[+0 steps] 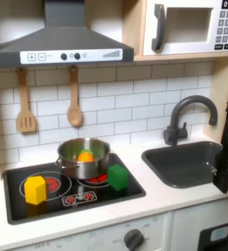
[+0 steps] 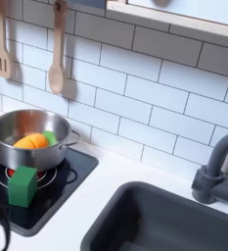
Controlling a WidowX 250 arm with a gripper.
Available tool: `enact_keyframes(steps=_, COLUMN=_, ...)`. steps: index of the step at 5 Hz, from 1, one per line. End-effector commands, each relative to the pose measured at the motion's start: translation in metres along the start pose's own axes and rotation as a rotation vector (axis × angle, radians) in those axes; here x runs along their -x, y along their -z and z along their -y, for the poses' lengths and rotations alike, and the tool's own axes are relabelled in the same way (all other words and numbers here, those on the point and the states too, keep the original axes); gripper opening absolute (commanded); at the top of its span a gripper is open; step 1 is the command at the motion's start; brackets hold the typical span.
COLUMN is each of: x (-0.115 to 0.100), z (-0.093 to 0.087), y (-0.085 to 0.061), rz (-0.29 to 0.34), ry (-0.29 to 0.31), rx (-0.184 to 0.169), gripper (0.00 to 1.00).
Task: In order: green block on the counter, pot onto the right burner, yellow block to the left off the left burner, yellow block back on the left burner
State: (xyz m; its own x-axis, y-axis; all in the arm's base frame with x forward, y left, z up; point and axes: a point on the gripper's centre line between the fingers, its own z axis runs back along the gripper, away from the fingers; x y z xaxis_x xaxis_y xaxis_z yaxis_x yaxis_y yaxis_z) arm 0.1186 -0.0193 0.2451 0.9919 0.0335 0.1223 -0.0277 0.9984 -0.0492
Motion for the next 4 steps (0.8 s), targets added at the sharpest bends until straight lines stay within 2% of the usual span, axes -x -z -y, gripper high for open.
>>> enact_keyframes(steps=1, x=0.000, z=0.000, y=0.000, rz=0.000, ry=-0.002, rx=0.000, gripper=1.00)
enact_keyframes(steps=2, x=-0.004, z=-0.003, y=0.005, rz=-0.016, ry=-0.028, rx=0.021, gripper=1.00)
enact_keyframes(steps=4, x=-0.019, z=-0.007, y=0.007, rz=-0.017, ry=-0.069, rx=0.060, gripper=1.00)
